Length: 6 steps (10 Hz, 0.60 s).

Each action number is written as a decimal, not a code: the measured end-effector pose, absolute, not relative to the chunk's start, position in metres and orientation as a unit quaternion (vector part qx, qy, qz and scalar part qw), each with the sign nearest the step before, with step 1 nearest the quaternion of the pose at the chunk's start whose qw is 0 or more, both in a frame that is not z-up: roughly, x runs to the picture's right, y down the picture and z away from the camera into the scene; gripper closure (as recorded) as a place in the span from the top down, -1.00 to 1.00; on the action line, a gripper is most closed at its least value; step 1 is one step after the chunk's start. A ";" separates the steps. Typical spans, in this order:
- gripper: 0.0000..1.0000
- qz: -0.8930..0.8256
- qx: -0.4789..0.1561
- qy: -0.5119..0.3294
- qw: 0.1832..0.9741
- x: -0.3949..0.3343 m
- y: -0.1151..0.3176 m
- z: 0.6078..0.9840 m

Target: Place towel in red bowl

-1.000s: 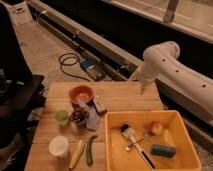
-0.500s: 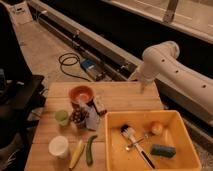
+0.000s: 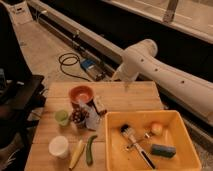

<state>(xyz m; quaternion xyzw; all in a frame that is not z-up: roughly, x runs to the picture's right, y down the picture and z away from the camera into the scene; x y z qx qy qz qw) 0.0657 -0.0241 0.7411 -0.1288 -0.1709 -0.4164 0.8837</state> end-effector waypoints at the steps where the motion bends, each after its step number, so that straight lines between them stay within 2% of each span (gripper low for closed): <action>1: 0.26 -0.450 -0.118 -0.190 0.865 0.033 -0.021 0.742; 4: 0.26 -0.501 -0.089 -0.231 0.829 -0.014 -0.011 0.735; 6: 0.26 -0.500 -0.089 -0.231 0.830 -0.012 -0.011 0.736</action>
